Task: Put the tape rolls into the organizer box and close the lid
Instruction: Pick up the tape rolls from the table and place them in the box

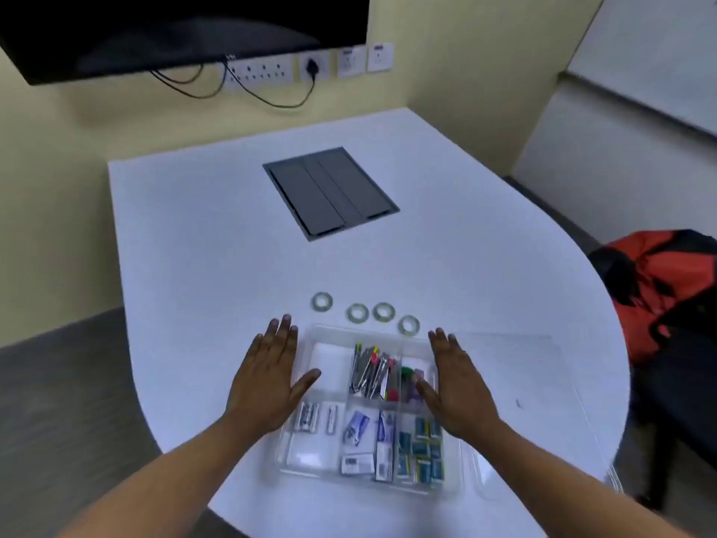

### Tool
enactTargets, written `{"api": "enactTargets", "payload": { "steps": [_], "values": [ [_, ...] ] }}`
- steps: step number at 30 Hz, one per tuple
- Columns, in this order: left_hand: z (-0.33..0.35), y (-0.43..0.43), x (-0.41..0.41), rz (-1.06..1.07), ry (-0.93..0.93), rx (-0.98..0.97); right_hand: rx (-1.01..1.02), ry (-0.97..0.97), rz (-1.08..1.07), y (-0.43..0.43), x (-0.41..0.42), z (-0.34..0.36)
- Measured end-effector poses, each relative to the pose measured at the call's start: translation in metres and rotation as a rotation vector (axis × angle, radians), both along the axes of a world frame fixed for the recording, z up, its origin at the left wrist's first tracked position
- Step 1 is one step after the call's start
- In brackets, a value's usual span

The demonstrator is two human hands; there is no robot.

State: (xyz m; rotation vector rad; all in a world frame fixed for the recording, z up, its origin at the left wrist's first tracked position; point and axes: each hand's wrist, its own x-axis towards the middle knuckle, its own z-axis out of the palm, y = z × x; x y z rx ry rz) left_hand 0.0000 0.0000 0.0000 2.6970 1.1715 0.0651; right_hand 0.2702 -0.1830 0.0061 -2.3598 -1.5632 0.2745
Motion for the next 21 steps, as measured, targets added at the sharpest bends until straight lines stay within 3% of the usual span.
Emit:
{"api": "enactTargets", "payload": {
  "steps": [5, 10, 21],
  "values": [
    [-0.046, -0.059, -0.030, -0.017, 0.027, -0.171, -0.177, 0.024, -0.016, -0.039, -0.023, -0.036],
    [-0.059, -0.073, -0.036, -0.017, -0.012, -0.211, -0.334, -0.024, -0.013, -0.050, -0.027, -0.055],
    [-0.056, -0.069, -0.039, 0.021, -0.136, -0.266, -0.435, 0.027, 0.006, -0.041, -0.021, -0.056]
  ]
}}
